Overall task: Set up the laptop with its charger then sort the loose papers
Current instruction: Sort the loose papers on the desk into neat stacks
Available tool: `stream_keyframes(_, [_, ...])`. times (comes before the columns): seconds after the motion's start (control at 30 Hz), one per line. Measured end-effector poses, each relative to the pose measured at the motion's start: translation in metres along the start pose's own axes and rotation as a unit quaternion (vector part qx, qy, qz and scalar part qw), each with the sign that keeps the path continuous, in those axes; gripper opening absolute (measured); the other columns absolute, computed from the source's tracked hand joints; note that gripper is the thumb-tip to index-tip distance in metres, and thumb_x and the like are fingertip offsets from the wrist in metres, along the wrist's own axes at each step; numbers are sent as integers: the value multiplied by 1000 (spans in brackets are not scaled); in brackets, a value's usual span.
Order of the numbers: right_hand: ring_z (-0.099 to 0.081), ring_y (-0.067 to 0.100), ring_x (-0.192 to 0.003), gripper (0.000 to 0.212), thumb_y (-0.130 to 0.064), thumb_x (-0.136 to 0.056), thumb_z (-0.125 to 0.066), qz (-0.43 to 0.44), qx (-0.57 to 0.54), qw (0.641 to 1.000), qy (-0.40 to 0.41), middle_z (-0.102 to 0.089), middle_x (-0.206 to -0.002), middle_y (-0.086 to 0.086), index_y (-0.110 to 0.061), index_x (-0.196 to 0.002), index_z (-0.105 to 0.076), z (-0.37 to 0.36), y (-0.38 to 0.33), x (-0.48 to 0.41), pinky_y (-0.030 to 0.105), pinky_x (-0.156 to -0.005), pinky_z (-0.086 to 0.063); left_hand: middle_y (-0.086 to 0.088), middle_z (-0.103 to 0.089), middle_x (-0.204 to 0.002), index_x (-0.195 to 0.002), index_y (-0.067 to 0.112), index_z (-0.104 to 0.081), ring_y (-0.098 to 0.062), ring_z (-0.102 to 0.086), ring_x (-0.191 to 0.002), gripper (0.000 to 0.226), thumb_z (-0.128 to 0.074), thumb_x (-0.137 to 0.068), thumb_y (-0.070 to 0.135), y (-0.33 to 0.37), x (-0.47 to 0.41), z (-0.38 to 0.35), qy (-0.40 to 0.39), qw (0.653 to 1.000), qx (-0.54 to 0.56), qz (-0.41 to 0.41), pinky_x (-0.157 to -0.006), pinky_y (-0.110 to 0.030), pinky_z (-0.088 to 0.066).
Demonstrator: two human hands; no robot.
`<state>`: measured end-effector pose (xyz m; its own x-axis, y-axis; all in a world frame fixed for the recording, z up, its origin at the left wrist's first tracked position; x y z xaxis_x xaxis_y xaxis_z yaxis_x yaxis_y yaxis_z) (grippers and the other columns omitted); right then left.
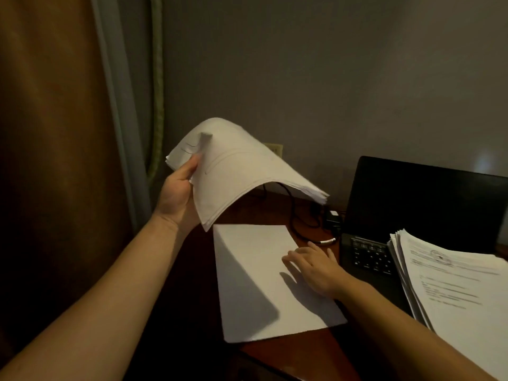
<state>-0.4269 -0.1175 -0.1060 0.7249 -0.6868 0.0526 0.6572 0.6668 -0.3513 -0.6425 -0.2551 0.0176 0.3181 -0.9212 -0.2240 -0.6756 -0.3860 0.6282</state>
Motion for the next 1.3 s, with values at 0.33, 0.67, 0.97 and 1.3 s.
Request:
stream_keyframes(0.33, [-68, 26, -53, 54, -65, -97, -40, -179, -681, 709, 38, -72, -68, 10, -17, -102, -63, 50, -16, 34, 27, -45, -54, -13, -77, -92, -117, 3, -67, -26, -76, -81, 21, -59, -98, 7, -65, 9, 65, 163, 918, -328, 150, -71, -37, -63])
stream_keyframes(0.67, [-66, 23, -82, 30, -33, -81, -82, -249, -261, 931, 54, -67, -89, 9, -9, -88, -65, 35, 16, 25, 29, -61, -51, -1, -35, -159, -156, 29, -30, -26, -38, -143, 83, -76, -87, 32, -83, 15, 84, 209, 698, -685, 22, -113, -45, -37])
stream_keyframes(0.97, [-63, 14, -69, 15, -19, -93, -70, -192, -251, 943, 107, -62, -82, -3, -21, -87, -56, 28, 13, 20, 21, -48, -45, 4, 5, -168, -157, 45, -3, -20, 9, -154, 67, -14, -97, 72, -128, 31, 88, -55, 408, -900, 142, -122, -52, 8])
stream_keyframes(1.3, [-68, 23, -65, 21, -10, -80, -82, -254, -350, 895, 106, -70, -81, 10, -4, -89, -65, 28, 18, 23, 25, -44, -49, 12, 1, -167, -156, 49, -7, -18, 7, -154, 61, -18, -99, 68, -125, 34, 87, -67, 441, -886, 128, -121, -52, 9])
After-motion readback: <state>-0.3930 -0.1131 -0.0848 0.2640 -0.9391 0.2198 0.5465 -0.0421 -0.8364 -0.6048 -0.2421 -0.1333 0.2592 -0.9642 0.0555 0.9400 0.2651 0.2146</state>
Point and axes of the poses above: each hand's wrist, its own x-axis away from the middle knuckle, its own z-axis out of the back of the hand, y = z × x, the point moved 4 cm from there along -x, towards the middle knuckle
